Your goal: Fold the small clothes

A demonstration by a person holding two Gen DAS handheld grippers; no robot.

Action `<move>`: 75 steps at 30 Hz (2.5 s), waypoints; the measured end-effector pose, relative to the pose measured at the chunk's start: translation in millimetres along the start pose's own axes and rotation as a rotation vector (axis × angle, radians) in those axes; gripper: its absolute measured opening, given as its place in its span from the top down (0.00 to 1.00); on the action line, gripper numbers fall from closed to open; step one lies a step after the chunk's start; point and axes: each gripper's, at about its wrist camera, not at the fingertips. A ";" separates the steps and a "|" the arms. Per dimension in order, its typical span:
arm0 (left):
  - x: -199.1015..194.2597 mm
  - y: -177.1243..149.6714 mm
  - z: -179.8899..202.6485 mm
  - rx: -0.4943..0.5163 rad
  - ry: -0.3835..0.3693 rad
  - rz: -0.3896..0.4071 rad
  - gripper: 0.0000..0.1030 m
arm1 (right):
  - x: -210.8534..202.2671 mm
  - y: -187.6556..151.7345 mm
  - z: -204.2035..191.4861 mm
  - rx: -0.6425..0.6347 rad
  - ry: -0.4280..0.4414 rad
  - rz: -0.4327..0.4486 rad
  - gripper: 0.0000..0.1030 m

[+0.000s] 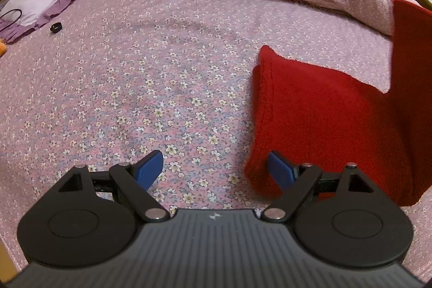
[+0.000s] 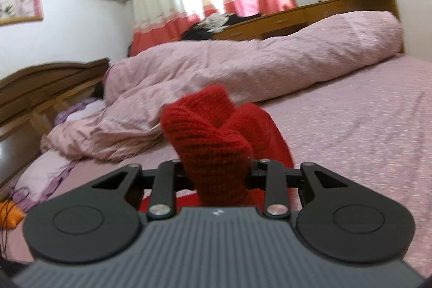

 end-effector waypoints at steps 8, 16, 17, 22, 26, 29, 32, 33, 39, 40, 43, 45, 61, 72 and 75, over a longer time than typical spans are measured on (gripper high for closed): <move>4.4 -0.3 -5.2 -0.008 -0.008 -0.009 0.15 | 29.0 -18.8 -51.2 -0.127 0.113 -0.092 0.69; 3.6 2.2 -15.6 -0.019 0.004 0.008 0.15 | 43.0 -52.4 -77.9 -0.225 0.176 -0.196 0.69; 2.8 3.1 -17.5 -0.022 0.008 0.012 0.15 | 42.9 -51.6 -77.8 -0.220 0.175 -0.195 0.69; 0.8 7.0 -27.3 -0.045 0.014 0.019 0.15 | 44.8 -32.2 -70.5 -0.116 0.163 -0.162 0.69; -1.4 8.5 -34.5 -0.054 0.018 0.028 0.15 | 40.3 -3.8 -69.7 -0.025 0.138 -0.062 0.70; -2.9 10.9 -41.1 -0.065 0.024 0.036 0.15 | 31.5 10.7 -82.3 -0.002 0.169 0.031 0.70; -3.7 13.3 -49.6 -0.080 0.035 0.042 0.15 | 32.0 5.5 -111.8 -0.097 0.201 0.020 0.70; -4.2 13.8 -53.0 -0.086 0.040 0.044 0.15 | 35.9 -1.3 -121.6 -0.130 0.211 -0.019 0.70; -9.3 16.1 -68.9 -0.093 0.056 0.059 0.15 | 53.5 -55.4 -163.1 -0.302 0.261 -0.213 0.69; -10.0 17.2 -70.4 -0.093 0.056 0.062 0.15 | 49.9 -59.3 -168.3 -0.339 0.263 -0.208 0.68; -12.2 21.3 -72.6 -0.098 0.053 0.071 0.15 | 44.7 -55.6 -168.1 -0.334 0.280 -0.215 0.62; -14.9 23.3 -72.4 -0.100 0.045 0.077 0.15 | 40.6 -50.9 -162.3 -0.285 0.294 -0.227 0.58; -57.3 29.0 -30.1 -0.031 -0.083 0.114 0.15 | -17.5 -28.5 -119.1 -0.124 0.420 -0.181 0.41; -59.5 33.0 42.6 0.088 -0.214 0.095 0.15 | -31.7 -30.9 -45.1 0.019 0.225 -0.152 0.41; -45.9 31.8 59.4 0.117 -0.232 0.071 0.15 | -28.5 -37.5 -27.1 0.062 0.184 -0.152 0.40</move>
Point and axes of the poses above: each gripper's, at about its wrist camera, not at the fingertips, and x roughly the way its jaws point, z to its right, y to its top, and after that the axes turned 15 degrees about -x, right-handed
